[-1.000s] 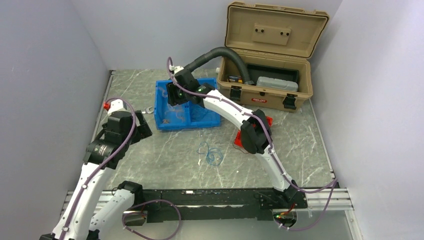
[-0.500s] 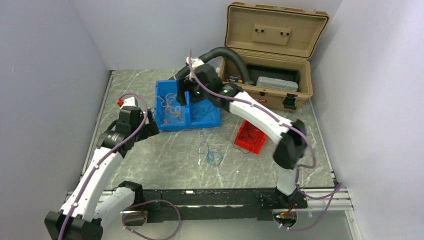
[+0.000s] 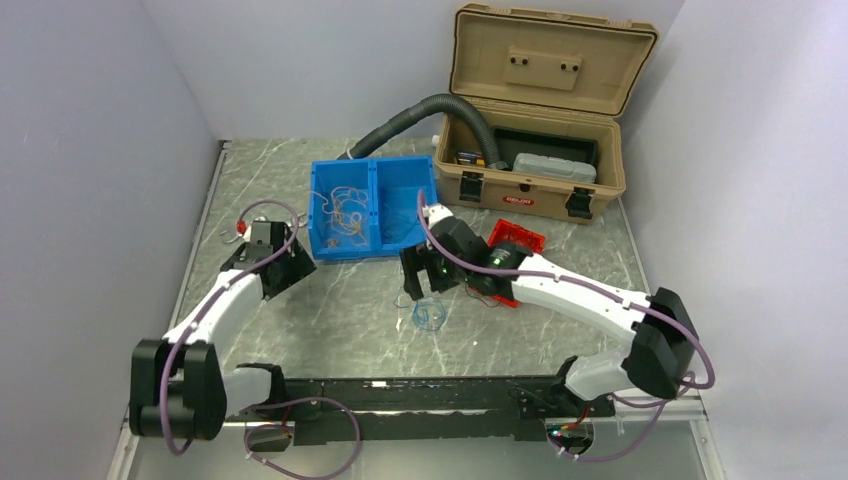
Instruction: Untangle the cables
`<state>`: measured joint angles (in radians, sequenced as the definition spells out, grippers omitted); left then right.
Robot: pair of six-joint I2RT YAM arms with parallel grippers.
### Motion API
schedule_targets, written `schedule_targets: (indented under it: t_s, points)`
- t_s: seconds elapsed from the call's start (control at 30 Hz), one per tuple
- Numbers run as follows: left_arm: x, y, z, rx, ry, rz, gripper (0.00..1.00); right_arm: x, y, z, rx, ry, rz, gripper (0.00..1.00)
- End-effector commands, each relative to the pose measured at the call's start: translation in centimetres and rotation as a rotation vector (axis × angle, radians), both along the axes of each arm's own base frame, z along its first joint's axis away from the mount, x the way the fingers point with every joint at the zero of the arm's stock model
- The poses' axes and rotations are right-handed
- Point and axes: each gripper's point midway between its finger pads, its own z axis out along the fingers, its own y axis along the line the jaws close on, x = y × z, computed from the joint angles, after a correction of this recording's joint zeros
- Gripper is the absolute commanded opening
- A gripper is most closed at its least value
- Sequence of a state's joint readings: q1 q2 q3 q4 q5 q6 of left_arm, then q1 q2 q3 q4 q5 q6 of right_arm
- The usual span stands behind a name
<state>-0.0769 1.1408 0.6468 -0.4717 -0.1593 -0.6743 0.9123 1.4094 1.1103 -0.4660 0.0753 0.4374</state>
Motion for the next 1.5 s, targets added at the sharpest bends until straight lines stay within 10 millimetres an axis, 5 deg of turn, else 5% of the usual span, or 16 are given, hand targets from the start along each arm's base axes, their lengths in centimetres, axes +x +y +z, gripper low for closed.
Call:
schedule_targets:
  t_s: [0.0, 0.23, 0.47, 0.67, 0.77, 0.83, 1.07, 1.23, 1.33, 1.47]
  points:
    - [3.7, -1.1, 0.3, -0.069, -0.075, -0.029, 0.82, -1.6, -1.1, -0.3, 0.047, 0.004, -0.05, 1.0]
    - [5.3, -0.7, -1.1, -0.048, -0.027, -0.006, 0.72, -3.4, -0.2, -4.9, 0.003, 0.067, -0.043, 1.0]
    - [6.5, -0.5, -2.2, -0.048, 0.004, 0.018, 0.49, -2.6, 1.3, -8.4, -0.059, 0.105, -0.044, 1.0]
    - [7.0, -0.3, -2.0, -0.031, 0.0, 0.014, 0.0, -2.2, 1.1, -12.5, -0.16, 0.162, -0.089, 1.0]
    - [7.0, -0.4, -1.3, -0.031, -0.004, 0.007, 0.0, -2.4, 0.6, -13.8, -0.182, 0.18, -0.101, 0.95]
    - [6.6, 0.0, -0.1, -0.012, -0.028, 0.017, 0.0, -2.6, 0.4, -14.1, -0.18, 0.183, -0.101, 0.82]
    - [5.4, 1.5, 7.1, 0.085, -0.185, 0.03, 0.0, -1.6, 0.2, -11.9, -0.167, 0.119, -0.107, 0.04]
    - [5.6, 0.5, 12.1, 0.107, -0.262, -0.023, 0.0, 0.0, 1.0, -7.6, -0.112, 0.054, -0.093, 0.0]
    - [6.4, -2.0, 14.8, 0.083, -0.339, -0.111, 0.0, 1.6, 1.3, -4.2, -0.055, 0.01, -0.101, 0.0]
    - [8.6, -5.1, 16.0, 0.036, -0.374, -0.21, 0.0, 4.7, 1.3, 0.6, 0.02, -0.048, -0.129, 0.0]
